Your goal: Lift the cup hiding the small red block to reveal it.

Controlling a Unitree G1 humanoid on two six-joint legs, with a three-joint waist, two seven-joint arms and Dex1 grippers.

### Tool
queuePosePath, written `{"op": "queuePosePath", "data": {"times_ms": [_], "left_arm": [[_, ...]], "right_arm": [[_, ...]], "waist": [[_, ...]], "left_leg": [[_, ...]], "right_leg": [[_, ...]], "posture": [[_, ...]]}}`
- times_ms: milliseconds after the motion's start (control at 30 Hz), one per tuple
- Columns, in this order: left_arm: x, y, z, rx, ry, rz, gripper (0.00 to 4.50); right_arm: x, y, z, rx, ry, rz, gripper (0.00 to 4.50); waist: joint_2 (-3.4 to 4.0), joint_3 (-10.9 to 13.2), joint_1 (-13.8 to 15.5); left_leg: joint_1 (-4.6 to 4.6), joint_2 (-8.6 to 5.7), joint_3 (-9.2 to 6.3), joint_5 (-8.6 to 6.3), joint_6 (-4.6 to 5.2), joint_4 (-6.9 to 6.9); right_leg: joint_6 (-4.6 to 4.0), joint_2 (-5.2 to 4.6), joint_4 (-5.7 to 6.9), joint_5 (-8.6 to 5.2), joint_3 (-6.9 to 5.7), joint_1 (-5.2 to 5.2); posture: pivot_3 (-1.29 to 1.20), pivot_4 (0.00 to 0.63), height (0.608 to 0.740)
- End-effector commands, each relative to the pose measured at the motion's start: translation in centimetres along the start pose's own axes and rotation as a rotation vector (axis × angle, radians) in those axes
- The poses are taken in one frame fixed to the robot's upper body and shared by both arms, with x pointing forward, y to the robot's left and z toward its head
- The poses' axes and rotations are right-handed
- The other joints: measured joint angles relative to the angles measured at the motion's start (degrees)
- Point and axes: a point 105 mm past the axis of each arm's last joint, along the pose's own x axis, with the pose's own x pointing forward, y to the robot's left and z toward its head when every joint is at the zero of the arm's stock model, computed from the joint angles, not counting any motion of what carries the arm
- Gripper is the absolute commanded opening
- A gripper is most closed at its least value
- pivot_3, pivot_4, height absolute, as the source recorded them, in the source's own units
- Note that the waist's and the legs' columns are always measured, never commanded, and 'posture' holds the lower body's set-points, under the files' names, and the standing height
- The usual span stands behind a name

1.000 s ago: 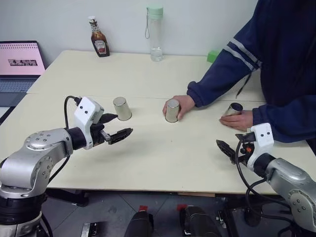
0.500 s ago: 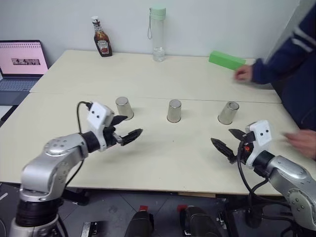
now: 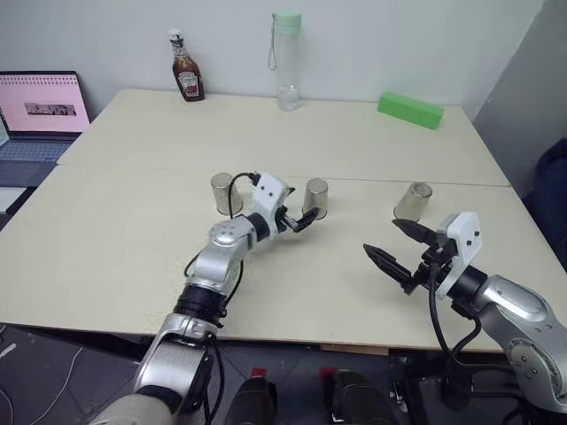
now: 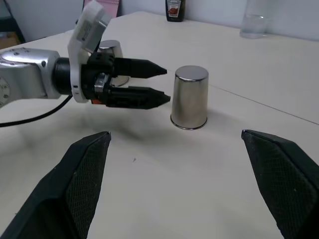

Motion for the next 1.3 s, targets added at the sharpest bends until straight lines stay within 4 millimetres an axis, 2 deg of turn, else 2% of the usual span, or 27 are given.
{"op": "queuePosePath", "data": {"times_ms": [33,200,300,500,633,700,800,900,967,1067,1300], "left_arm": [[2.0,-0.1,0.7,0.047,-0.029,-0.009,4.5],[3.2,0.5,1.2,0.059,-0.047,0.031,4.5],[3.8,0.5,2.3,0.037,-0.09,0.024,3.97],[4.0,0.1,2.5,0.02,-0.106,-0.014,2.61],[3.9,0.4,3.2,-0.002,-0.145,-0.006,2.58],[3.3,1.6,4.6,0.021,-0.183,0.031,2.58],[1.6,3.6,7.3,0.048,-0.245,0.103,2.58],[-0.4,4.4,8.0,0.048,-0.248,0.154,2.58],[-1.8,4.6,7.8,0.037,-0.227,0.194,2.58],[-3.5,4.5,6.0,0.003,-0.16,0.242,2.58],[-4.5,4.8,1.8,-0.079,-0.06,0.327,2.58]], "right_arm": [[-0.8,0.1,1.1,-0.034,-0.044,-0.023,4.47],[-1.1,-0.1,1.0,-0.039,-0.041,-0.048,4.47],[-1.3,-0.3,0.7,-0.038,-0.029,-0.069,4.5],[-1.3,-0.4,0.9,-0.033,-0.032,-0.084,4.5],[-1.2,-0.5,0.8,-0.032,-0.024,-0.075,4.5],[-0.9,-0.5,0.9,-0.032,-0.028,-0.067,4.5],[-0.5,-0.5,1.0,-0.03,-0.032,-0.056,4.5],[-0.3,-0.3,1.0,-0.021,-0.035,-0.044,4.5],[-0.1,-0.1,0.8,-0.01,-0.033,-0.031,4.5],[0.2,0.1,0.3,0.005,-0.027,-0.017,4.5],[0.8,-0.2,0.4,0.015,-0.042,-0.012,4.5]], "waist": [[0.0,0.0,0.3],[-0.01,0.0,0.3],[-0.02,0.0,0.3],[-0.01,0.0,0.3],[-0.01,0.0,0.3],[-0.01,0.0,0.3],[-0.03,0.0,-0.1],[0.0,0.0,-0.1],[0.07,0.0,-0.2],[0.07,0.0,0.0],[0.06,0.0,0.5]], "left_leg": [[-0.03,-0.01,-0.04,0.0,0.0,0.0],[-0.03,-0.02,0.03,0.0,0.0,0.05],[-0.04,-0.02,0.02,0.0,0.0,0.07],[-0.03,-0.02,0.05,0.0,0.0,0.06],[-0.03,-0.02,0.04,0.0,0.0,0.07],[-0.03,-0.02,0.04,0.0,0.0,0.08],[-0.04,0.02,0.07,0.0,0.0,0.08],[-0.03,0.1,-0.02,0.0,0.0,0.04],[0.02,0.1,-0.02,0.0,0.0,0.0],[0.04,0.08,-0.02,0.0,-0.01,0.01],[-0.01,0.06,-0.11,0.01,-0.01,0.41]], "right_leg": [[0.0,0.0,0.0,0.0,-0.03,-0.01],[0.06,0.02,0.0,0.03,-0.06,0.0],[0.1,0.02,-0.01,0.05,-0.11,0.0],[0.1,0.03,-0.01,0.05,-0.12,-0.01],[0.1,0.03,0.01,0.05,-0.13,-0.01],[0.1,0.03,0.01,0.05,-0.12,0.0],[0.1,0.05,0.04,0.06,-0.07,-0.04],[0.08,0.09,0.04,0.05,0.01,-0.04],[0.06,0.09,0.04,0.04,0.03,-0.03],[0.05,0.03,0.06,0.04,0.04,0.0],[0.12,0.02,0.18,0.09,-0.07,0.09]], "posture": [[0.0,0.15,0.74],[0.0,0.15,0.74],[0.0,0.15,0.74],[0.0,0.15,0.74],[0.0,0.15,0.74],[0.0,0.15,0.74],[0.0,0.15,0.74],[0.0,0.15,0.74],[0.0,0.15,0.74],[0.0,0.15,0.74],[0.0,0.15,0.74]]}}
